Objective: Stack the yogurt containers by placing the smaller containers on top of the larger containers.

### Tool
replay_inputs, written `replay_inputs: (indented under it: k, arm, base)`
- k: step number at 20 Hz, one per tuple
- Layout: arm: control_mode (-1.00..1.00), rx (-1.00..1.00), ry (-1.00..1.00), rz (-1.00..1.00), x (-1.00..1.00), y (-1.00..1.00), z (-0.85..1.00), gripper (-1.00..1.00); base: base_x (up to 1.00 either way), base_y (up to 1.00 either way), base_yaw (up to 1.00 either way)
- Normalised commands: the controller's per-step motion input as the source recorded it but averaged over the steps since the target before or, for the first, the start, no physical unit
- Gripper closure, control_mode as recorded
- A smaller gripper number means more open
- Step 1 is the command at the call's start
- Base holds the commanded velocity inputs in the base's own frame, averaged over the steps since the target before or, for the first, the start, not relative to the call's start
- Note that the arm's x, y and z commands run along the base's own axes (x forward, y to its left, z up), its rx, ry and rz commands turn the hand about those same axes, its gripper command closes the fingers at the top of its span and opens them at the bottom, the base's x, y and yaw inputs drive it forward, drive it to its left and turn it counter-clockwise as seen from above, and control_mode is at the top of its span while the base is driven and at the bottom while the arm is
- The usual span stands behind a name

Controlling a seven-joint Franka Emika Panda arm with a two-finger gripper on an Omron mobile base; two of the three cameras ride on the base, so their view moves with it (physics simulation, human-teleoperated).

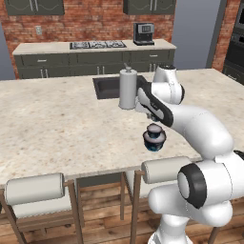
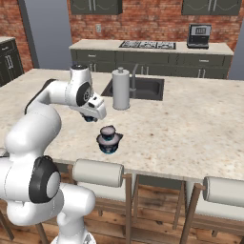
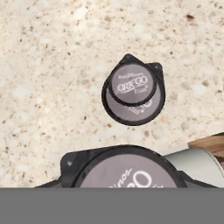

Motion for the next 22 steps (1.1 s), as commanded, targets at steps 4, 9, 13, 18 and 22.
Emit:
replay_inputs:
  k: [4, 9, 13, 18, 22]
  arm:
    - [-1.00, 0.03, 0.00, 0.00, -0.12, -0.38, 0.00, 1.00]
    - [-1.00, 0.02, 0.00, -0.01, -0.02, -0.28, 0.00, 1.00]
    - [-1.00, 0.00, 0.00, 0.00, 0.00, -0.15, 0.00, 1.00]
    - [-1.00, 0.00, 0.00, 0.00, 0.10, -0.03, -0.04, 1.00]
    - [-1.00, 0.00, 0.00, 0.00, 0.15, 0.00, -0.10, 1.00]
  base:
    - [0.00, 0.00, 0.00]
    - [0.00, 0.00, 0.00]
    - [0.00, 0.00, 0.00]
    - [0.00, 0.00, 0.00]
    - [0.00, 0.00, 0.00]
